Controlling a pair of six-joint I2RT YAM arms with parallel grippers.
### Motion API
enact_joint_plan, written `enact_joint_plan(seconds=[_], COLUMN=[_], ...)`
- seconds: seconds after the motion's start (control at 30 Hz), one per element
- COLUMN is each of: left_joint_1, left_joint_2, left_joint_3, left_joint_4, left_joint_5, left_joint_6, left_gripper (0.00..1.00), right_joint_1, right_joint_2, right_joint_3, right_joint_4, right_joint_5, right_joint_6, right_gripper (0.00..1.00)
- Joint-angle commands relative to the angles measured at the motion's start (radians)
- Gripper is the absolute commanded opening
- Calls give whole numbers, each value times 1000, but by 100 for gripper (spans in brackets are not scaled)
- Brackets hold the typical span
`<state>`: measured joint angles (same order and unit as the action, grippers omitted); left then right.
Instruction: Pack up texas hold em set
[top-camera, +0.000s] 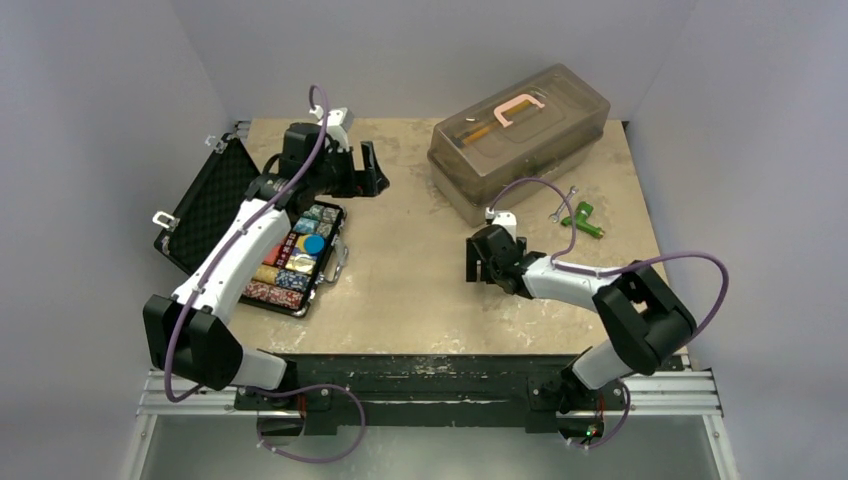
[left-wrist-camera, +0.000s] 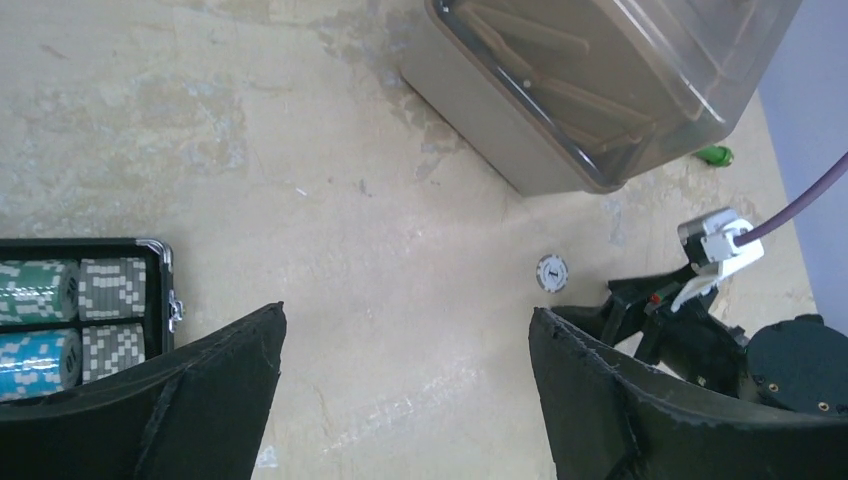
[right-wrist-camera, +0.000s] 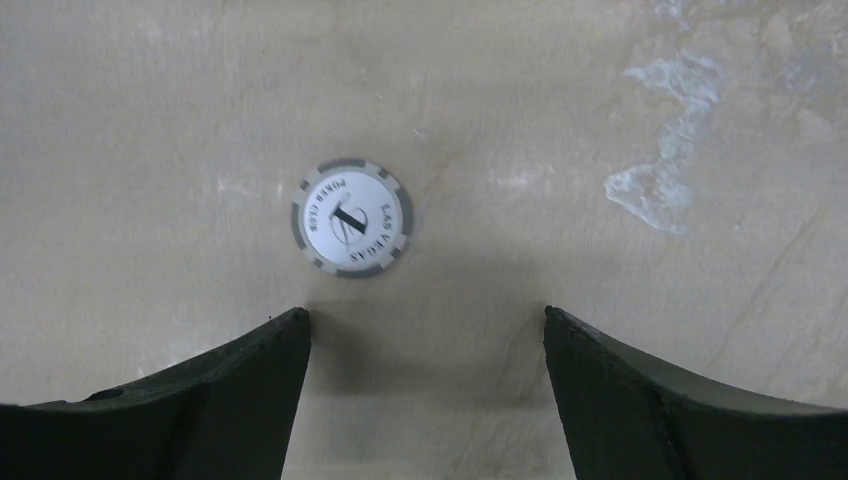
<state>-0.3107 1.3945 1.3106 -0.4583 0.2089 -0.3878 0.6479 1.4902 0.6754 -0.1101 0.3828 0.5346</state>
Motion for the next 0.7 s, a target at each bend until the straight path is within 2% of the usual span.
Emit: enact_joint_plan(seconds=[0.0,0.1,0.37,0.67], left_joint_1=[-12,-9,31,39], left_joint_2=[24,40,69,67], left_joint_3=[34,60,68,65], left_joint_4=[-39,-65,-50,-49], left_joint_5=[50,64,177,182], left_joint_6=[20,30,-34,-36], left_gripper=[87,85,78,78], right_joint_1=[4,4,34,42], right_joint_2=[58,67,128,166], right_joint_3=[55,52,101,118], right_joint_4=[104,152,155,179], right_joint_5=[92,119,135,112], right_joint_6=[-6,-14,-47,-24], right_gripper=[84,83,72,61])
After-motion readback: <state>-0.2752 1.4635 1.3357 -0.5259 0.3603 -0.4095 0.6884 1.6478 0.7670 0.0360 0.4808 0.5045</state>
